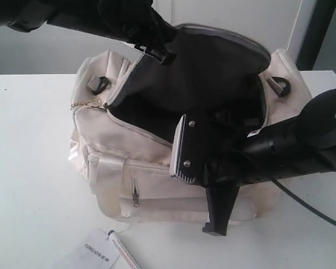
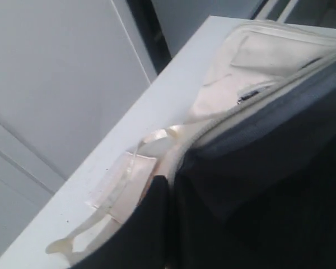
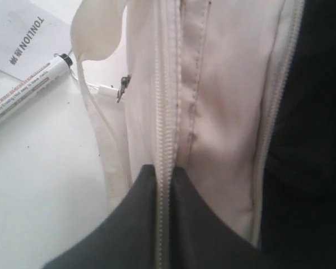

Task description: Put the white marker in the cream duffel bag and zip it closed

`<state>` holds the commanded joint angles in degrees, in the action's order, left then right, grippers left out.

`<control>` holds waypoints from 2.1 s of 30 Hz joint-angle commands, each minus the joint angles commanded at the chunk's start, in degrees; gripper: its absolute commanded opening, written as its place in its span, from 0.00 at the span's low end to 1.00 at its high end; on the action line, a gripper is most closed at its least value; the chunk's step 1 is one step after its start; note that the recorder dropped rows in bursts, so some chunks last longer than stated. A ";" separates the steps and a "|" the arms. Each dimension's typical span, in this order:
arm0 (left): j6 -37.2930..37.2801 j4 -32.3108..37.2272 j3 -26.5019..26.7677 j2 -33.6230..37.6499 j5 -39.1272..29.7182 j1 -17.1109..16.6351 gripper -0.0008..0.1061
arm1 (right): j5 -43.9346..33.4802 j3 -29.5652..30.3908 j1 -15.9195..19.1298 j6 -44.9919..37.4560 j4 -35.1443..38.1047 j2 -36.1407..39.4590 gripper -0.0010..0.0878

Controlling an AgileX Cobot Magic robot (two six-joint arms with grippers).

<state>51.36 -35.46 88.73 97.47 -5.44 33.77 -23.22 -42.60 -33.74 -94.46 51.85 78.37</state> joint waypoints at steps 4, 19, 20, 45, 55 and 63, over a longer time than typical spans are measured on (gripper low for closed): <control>0.00 0.00 0.00 0.77 3.40 0.00 0.01 | 0.00 0.00 0.00 0.00 0.00 -1.27 0.01; 5.56 0.00 0.00 5.54 19.30 0.00 0.01 | -0.77 0.00 0.00 0.00 0.00 -1.36 0.01; 5.56 0.00 0.00 5.90 19.99 0.00 0.01 | -0.77 0.00 0.00 0.00 0.00 -1.36 0.01; 5.56 0.61 0.00 7.15 28.30 -3.79 0.01 | -6.90 0.00 0.00 0.00 -8.28 -1.36 0.01; 5.64 2.60 0.00 7.55 31.44 -3.93 0.01 | -7.83 0.00 0.00 0.00 -8.42 -1.39 0.01; 4.65 2.73 0.00 7.91 31.02 -4.19 0.01 | -7.93 0.00 0.00 0.00 -8.42 -1.39 0.01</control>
<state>56.01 -32.73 88.73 105.38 25.58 29.58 -31.15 -42.60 -33.74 -94.46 43.43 76.97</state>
